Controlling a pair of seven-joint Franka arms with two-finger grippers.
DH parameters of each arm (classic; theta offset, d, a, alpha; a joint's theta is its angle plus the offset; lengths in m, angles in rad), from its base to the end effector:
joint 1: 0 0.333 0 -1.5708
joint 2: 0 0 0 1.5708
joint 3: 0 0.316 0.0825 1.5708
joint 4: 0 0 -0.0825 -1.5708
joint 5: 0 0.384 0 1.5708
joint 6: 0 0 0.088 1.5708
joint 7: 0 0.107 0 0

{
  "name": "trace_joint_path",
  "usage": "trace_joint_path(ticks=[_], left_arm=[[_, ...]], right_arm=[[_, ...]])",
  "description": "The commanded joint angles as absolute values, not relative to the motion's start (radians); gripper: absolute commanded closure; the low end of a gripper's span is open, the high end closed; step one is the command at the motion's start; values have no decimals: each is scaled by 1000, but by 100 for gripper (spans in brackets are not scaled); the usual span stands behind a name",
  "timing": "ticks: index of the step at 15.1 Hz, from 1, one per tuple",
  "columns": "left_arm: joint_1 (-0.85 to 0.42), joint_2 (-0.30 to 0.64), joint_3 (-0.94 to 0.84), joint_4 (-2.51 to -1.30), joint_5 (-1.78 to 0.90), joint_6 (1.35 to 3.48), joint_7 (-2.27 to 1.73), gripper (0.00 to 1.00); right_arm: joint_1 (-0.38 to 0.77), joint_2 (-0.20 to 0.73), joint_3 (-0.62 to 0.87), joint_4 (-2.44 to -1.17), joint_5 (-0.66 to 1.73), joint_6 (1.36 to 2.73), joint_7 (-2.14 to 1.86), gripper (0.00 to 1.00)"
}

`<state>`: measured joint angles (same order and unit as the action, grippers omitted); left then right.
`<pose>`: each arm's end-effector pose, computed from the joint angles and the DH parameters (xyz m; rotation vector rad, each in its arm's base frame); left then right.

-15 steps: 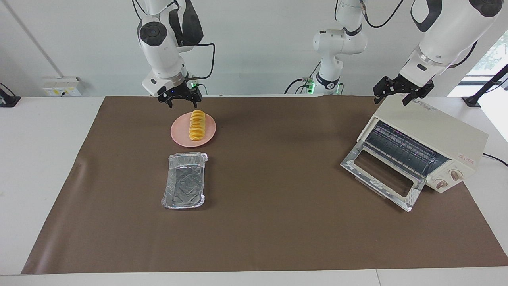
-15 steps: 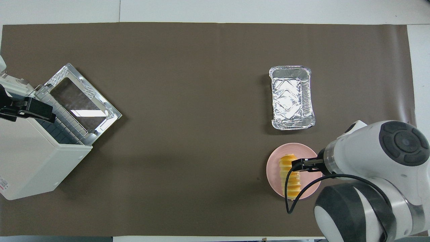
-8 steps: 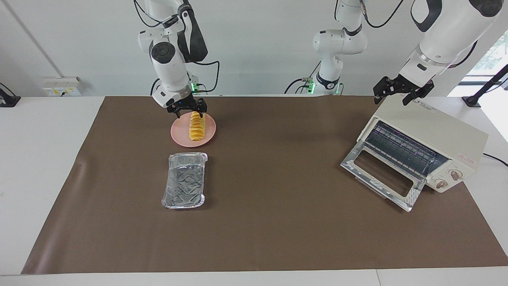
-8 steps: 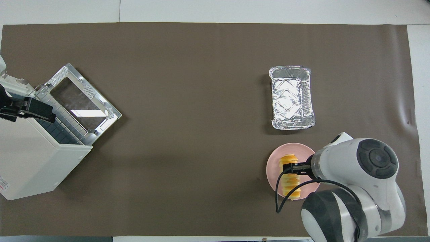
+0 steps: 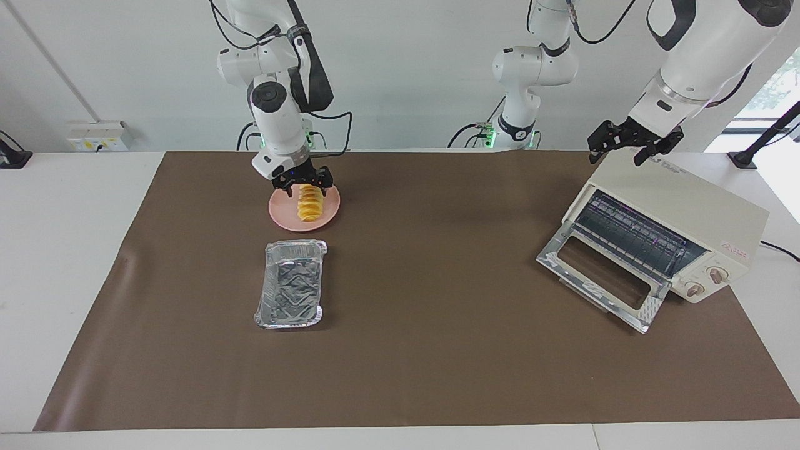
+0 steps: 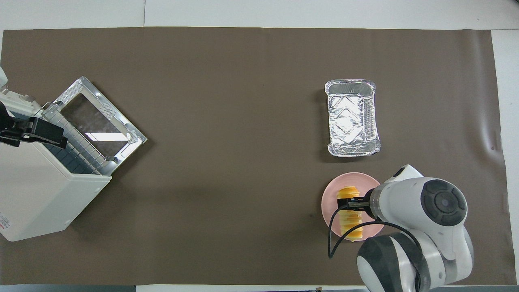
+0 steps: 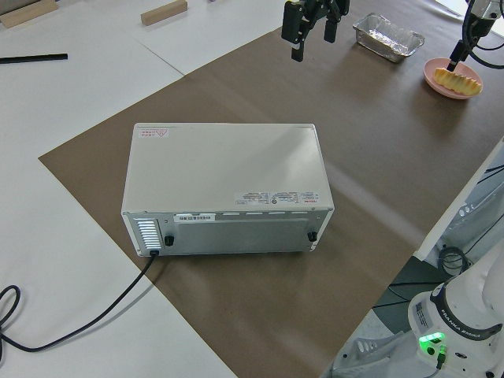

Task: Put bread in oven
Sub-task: 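Lower the right gripper and grasp the yellow bread roll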

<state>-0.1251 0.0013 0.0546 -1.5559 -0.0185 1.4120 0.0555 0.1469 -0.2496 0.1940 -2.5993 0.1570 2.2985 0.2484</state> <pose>0.5359 -0.0401 0.6180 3.1097 -0.1987 -0.2268 0.3915 0.1400 0.3353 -3.0909 0.0345 0.1081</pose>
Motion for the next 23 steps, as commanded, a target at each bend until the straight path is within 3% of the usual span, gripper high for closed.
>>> trace_joint_path(ticks=[1, 7, 9, 11, 12, 19, 23], left_arm=[[-115, -28, 51, -1586, -31, 1411, 58, 0], [-115, -28, 51, -1586, -31, 1411, 58, 0], [-115, -28, 51, -1586, -31, 1411, 58, 0], [-115, -28, 51, -1586, -31, 1411, 58, 0], [-115, -28, 51, -1586, -31, 1411, 58, 0], [-115, -28, 51, -1586, -31, 1411, 58, 0], [-115, -28, 51, -1586, -31, 1411, 58, 0]], right_arm=[[161, -213, 192, -2638, 178, 2396, 265, 0], [152, -215, 192, -2668, 178, 2411, 256, 1], [156, -216, 192, -2668, 178, 2411, 255, 32], [160, -216, 192, -2665, 178, 2402, 258, 85], [161, -218, 192, -2660, 178, 2393, 262, 100], [123, -299, 183, -2484, 179, 2071, 255, 100], [7, -210, 183, -2259, 178, 1964, 161, 100]])
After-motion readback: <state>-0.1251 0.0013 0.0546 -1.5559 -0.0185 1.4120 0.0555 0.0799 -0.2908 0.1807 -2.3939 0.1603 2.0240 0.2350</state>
